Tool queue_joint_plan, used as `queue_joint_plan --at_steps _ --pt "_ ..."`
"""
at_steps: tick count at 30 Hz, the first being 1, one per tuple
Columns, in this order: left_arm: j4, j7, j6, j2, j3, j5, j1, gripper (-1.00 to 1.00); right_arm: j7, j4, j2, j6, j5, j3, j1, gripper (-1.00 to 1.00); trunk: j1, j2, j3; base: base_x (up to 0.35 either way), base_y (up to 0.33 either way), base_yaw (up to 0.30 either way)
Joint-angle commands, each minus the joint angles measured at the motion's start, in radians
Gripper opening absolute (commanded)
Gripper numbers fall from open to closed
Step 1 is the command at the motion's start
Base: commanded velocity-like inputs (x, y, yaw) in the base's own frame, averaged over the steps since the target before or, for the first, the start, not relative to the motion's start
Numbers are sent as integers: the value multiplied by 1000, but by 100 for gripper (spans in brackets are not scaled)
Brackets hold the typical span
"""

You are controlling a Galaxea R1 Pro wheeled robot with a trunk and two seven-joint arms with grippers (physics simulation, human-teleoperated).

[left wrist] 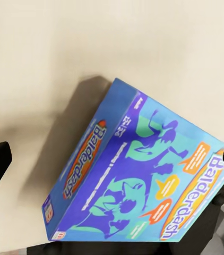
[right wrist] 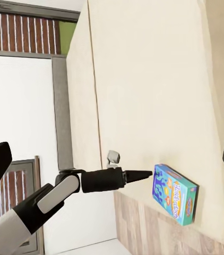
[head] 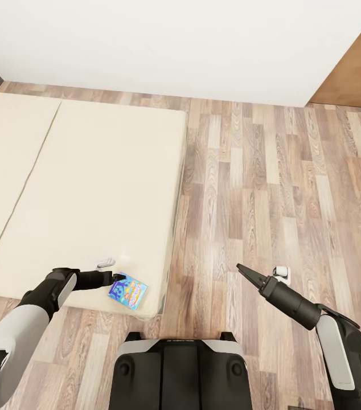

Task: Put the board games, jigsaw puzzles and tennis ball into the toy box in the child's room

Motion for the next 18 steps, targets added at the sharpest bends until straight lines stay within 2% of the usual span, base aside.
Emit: queue_joint_plan --at_steps 1,18 --pt "0 0 10 0 3 8 0 100 3 0 0 5 0 -1 0 100 1 -1 -1 0 0 0" --pt "0 -19 17 3 -2 8 0 100 3 0 -1 5 0 -2 0 100 1 -1 -1 0 0 0"
